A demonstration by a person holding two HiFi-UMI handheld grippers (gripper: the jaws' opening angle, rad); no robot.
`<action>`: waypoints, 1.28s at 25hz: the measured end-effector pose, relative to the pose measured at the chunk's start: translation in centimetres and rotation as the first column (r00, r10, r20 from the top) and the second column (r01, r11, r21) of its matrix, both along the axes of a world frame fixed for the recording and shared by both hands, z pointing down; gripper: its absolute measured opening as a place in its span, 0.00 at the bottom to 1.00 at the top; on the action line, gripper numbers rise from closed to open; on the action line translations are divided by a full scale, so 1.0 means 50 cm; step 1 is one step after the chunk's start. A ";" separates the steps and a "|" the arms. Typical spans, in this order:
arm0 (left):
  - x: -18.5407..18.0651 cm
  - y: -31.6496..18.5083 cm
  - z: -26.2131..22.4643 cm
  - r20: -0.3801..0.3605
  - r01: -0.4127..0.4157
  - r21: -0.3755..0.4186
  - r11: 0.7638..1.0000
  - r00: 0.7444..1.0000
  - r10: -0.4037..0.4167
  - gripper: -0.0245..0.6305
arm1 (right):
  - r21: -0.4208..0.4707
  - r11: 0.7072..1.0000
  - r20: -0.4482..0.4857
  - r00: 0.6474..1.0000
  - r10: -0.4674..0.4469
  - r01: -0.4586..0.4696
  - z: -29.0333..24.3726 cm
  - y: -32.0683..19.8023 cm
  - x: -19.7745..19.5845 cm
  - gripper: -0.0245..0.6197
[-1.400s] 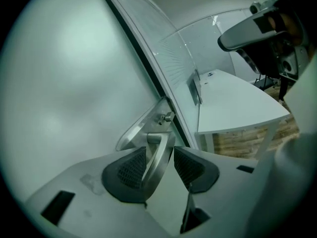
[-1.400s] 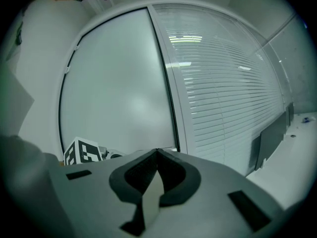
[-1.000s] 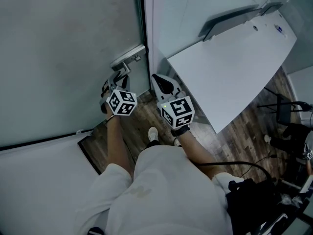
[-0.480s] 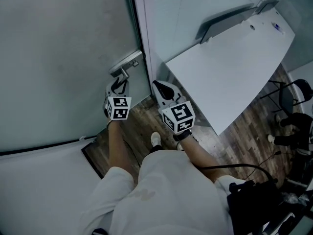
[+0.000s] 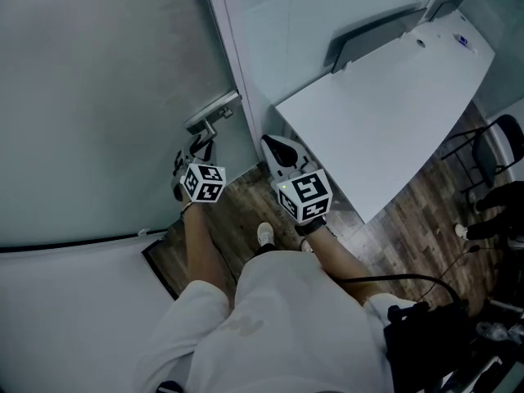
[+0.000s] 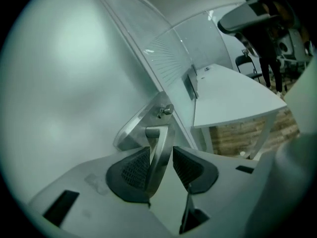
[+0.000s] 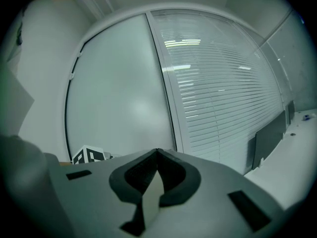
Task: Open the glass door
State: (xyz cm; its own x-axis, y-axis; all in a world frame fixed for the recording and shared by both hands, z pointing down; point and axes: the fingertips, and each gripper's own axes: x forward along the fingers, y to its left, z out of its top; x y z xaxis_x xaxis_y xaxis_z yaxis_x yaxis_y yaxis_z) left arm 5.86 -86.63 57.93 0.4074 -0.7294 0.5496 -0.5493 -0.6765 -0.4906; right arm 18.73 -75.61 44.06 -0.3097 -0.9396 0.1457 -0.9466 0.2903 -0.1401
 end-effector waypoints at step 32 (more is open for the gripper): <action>0.010 0.296 0.012 0.149 0.146 -0.021 0.989 0.979 -0.141 0.30 | 0.057 0.994 0.051 0.994 -0.095 0.092 -0.023 0.256 0.119 0.04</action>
